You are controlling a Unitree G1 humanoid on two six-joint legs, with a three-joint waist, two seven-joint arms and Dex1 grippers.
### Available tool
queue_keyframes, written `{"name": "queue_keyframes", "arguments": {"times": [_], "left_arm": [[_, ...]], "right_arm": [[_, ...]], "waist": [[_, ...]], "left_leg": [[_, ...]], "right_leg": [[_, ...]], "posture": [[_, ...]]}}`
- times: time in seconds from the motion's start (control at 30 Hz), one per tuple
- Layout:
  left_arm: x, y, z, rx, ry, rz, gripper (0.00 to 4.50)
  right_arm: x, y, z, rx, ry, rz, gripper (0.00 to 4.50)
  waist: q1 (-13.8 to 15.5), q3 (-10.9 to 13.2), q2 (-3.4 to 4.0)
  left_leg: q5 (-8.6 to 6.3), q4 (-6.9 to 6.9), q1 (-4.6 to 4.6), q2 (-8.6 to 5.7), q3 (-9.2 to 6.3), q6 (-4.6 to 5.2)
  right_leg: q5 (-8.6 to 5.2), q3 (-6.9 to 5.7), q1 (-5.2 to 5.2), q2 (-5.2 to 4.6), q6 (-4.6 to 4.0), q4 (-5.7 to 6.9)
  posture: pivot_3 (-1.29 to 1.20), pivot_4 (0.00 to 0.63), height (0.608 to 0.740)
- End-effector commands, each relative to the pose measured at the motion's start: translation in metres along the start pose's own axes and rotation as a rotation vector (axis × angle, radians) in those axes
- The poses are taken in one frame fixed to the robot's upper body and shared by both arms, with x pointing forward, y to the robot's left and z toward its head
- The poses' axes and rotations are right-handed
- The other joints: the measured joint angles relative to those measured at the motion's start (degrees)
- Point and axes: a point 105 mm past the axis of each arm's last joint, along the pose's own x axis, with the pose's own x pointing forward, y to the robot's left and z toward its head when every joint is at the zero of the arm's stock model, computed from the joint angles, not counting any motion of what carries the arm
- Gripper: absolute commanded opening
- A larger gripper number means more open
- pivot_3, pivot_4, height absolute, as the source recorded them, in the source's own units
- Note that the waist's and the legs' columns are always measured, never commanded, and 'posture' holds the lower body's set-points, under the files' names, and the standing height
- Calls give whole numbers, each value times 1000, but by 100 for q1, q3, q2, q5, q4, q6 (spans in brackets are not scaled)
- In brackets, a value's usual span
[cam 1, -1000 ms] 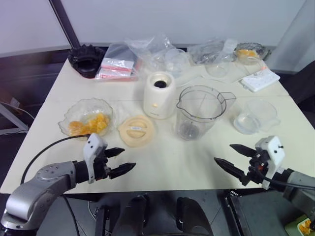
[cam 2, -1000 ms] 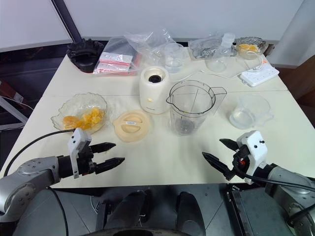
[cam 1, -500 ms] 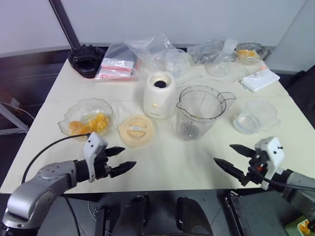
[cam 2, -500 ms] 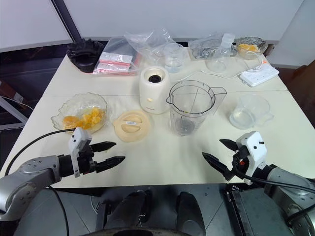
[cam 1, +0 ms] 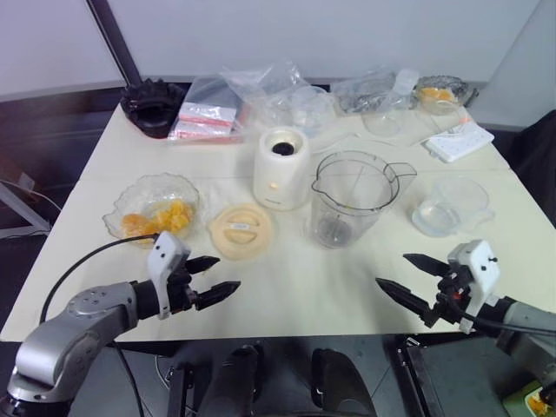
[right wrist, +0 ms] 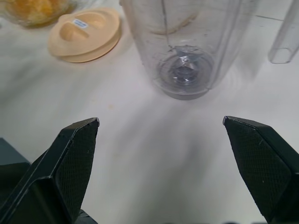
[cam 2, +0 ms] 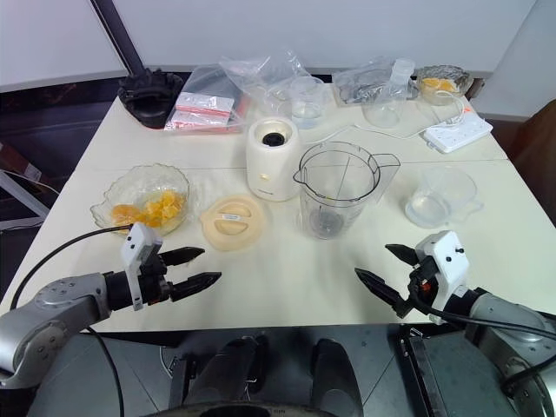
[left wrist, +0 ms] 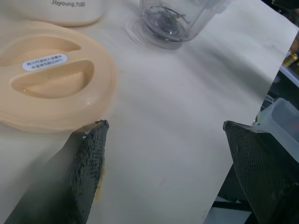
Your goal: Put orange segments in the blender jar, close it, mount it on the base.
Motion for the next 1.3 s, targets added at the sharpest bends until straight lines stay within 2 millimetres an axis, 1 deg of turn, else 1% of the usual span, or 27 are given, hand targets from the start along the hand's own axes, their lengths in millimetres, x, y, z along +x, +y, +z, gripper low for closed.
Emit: {"name": "queue_keyframes", "arguments": {"times": [0.03,0.07,0.1,0.17,0.2,0.23,0.27,0.33,0.4,0.47,0.53,0.6,0.63,0.73,0.77,0.87,0.97,1.03,1.1,1.2,1.3], "left_arm": [[-7,10,14,61,-14,32,4112],[-9,14,18,67,-16,41,4112],[-11,19,23,77,-18,48,4112],[-14,25,28,88,-16,51,4112],[-17,28,32,94,-15,54,4112],[-20,34,39,110,-14,61,4112],[-25,43,48,126,-17,89,4112],[-33,61,65,165,-14,148,4112],[-40,71,79,204,-6,172,4112],[-47,85,89,247,26,225,4112],[-53,106,93,325,98,307,4112],[-56,128,93,423,201,379,4112],[-56,137,91,441,245,404,4112],[-50,166,81,366,333,524,4112],[-42,168,78,345,347,525,4112],[-23,166,73,298,351,497,4112],[-9,172,66,240,387,542,4112],[1,170,68,219,373,529,4112],[4,170,61,122,431,544,4112],[10,178,70,108,387,613,4112],[15,182,68,76,394,652,4112]], "right_arm": [[0,11,21,-87,-45,61,4469],[1,16,26,-105,-50,91,4469],[2,26,32,-127,-55,142,4469],[4,40,39,-150,-57,209,4469],[5,50,44,-159,-64,257,4469],[5,63,49,-169,-69,317,4469],[6,75,51,-187,-64,371,4469],[8,89,53,-211,-55,428,4469],[9,93,53,-219,-45,441,4469],[10,94,52,-219,-40,440,4469],[10,94,50,-221,-32,442,4469],[11,93,46,-228,-23,442,4469],[11,92,45,-228,-24,441,4469],[14,88,39,-230,-31,426,4469],[15,86,38,-230,-33,420,4469],[17,84,34,-233,-35,405,4469],[18,83,34,-231,-39,397,4469],[19,83,34,-230,-41,395,4469],[20,84,36,-234,-46,388,4469],[20,86,40,-233,-56,383,4469],[20,88,43,-230,-52,391,4469]], "waist": [[0,0,0],[-6,0,1],[-7,0,1],[-7,1,0],[-5,0,0],[-3,1,0],[-2,1,0],[5,9,-13],[7,12,-19],[4,14,-24],[2,15,-24],[13,15,-25],[23,16,-27],[38,16,-28],[39,18,-32],[19,29,-52],[6,45,-81],[-6,51,-91],[-8,51,-92],[-4,51,-92],[-1,51,-92]], "left_leg": [[0,1,0,0,0,0],[0,3,0,0,0,0],[0,4,0,0,1,0],[0,4,1,4,1,0],[0,3,1,8,1,0],[0,2,2,9,0,0],[0,1,1,9,0,0],[0,0,1,9,0,1],[1,1,-2,11,-5,1],[1,1,-2,5,-1,1],[1,-1,-3,-7,2,3],[4,-3,-4,-10,5,9],[4,-3,-3,-10,5,9],[5,-4,-3,-10,4,10],[8,-1,-3,-11,4,15],[9,2,-3,-12,4,18],[11,4,-4,-12,0,19],[11,6,-3,-12,-3,20],[11,8,-2,-12,-2,20],[11,12,1,-12,-1,21],[12,17,1,-12,-3,21]], "right_leg": [[0,-1,0,0,0,1],[0,-2,0,1,0,2],[0,-5,0,2,0,2],[1,-8,0,4,-1,4],[1,-9,0,6,-1,4],[1,-9,0,6,-1,4],[1,-9,0,6,-1,4],[1,-10,-2,6,-2,3],[1,-17,-2,7,-2,3],[2,-18,-1,3,-3,-2],[10,-16,-2,-1,-16,-4],[11,-15,-3,-3,-17,-5],[11,-15,-3,-4,-16,-4],[12,-15,-3,-2,-16,-3],[12,-16,-2,1,-13,-2],[11,-16,0,2,-5,0],[16,-16,-2,3,0,6],[24,-18,-2,6,14,11],[25,-17,-2,6,15,13],[25,-17,-1,7,22,19],[29,-18,0,7,30,24]], "posture": [[0,150,740],[0,150,740],[0,150,740],[0,150,740],[0,150,740],[0,150,740],[0,150,740],[0,150,740],[0,150,740],[0,150,740],[0,150,740],[0,150,740],[0,150,740],[0,150,740],[0,150,740],[0,150,740],[0,150,740],[0,150,740],[0,150,740],[0,150,740],[0,150,740]]}}
